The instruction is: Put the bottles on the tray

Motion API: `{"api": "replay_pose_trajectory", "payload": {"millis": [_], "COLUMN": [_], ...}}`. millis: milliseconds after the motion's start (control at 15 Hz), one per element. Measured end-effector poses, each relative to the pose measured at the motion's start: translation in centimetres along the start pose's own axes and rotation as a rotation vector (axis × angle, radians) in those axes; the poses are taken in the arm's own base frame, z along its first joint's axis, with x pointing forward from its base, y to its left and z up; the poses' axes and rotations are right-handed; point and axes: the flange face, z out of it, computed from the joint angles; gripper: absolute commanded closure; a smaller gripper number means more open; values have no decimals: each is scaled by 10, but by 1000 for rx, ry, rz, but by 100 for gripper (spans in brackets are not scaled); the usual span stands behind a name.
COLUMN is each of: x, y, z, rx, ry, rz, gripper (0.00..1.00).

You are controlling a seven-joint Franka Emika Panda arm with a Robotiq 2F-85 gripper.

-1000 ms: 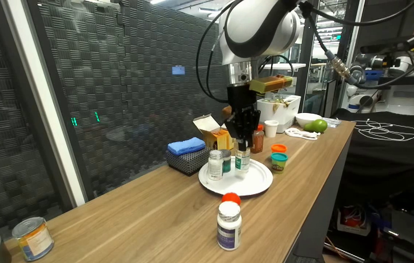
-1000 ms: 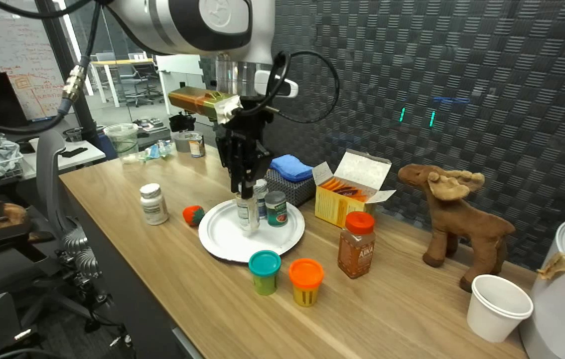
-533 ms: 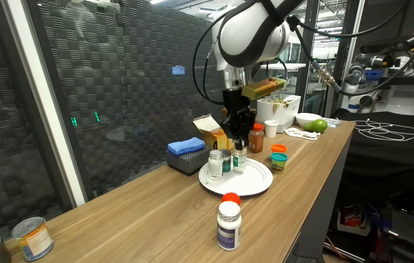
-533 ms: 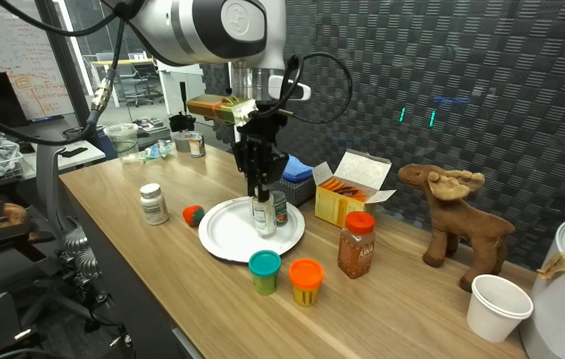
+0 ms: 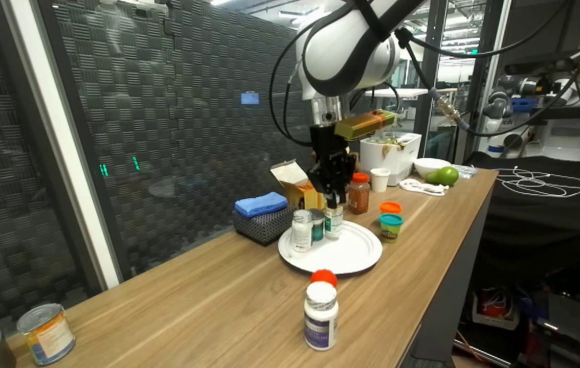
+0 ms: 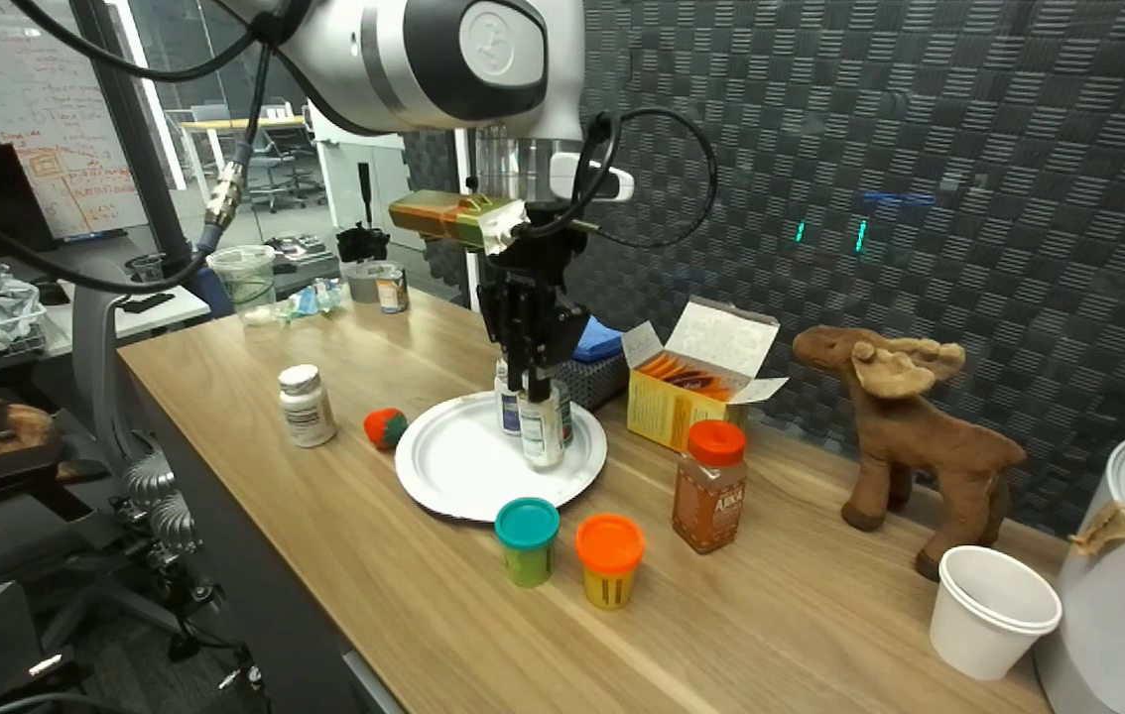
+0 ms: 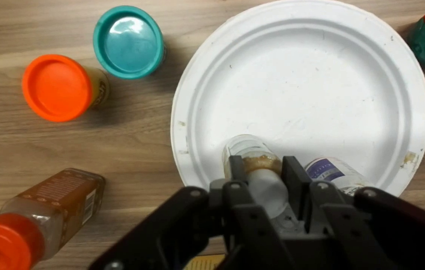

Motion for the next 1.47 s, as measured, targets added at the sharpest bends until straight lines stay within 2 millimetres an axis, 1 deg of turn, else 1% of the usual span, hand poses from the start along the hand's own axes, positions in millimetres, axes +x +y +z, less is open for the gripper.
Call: {"api": "replay_pose_trajectory", "payload": {"millis": [467, 533, 600, 667, 933, 1000, 1133, 1200, 1333, 1467], "x": [2, 2, 3, 3, 3, 3, 2, 1, -5, -16], "y": [2, 2, 3, 4, 6, 6, 7, 7, 2, -8], "z": [8, 9, 10, 10, 9, 8, 1, -6, -25, -46], "rx": [-2, -2, -2, -2, -3, -2, 1, 8, 30, 49], "ry": [-11, -13, -14, -15, -14, -12, 0, 9, 34, 62], "rz": [4, 4, 5, 7, 11, 11, 13, 18, 35, 52], "gripper": [82, 45, 44, 39, 8, 2, 0, 0, 0, 0]}}
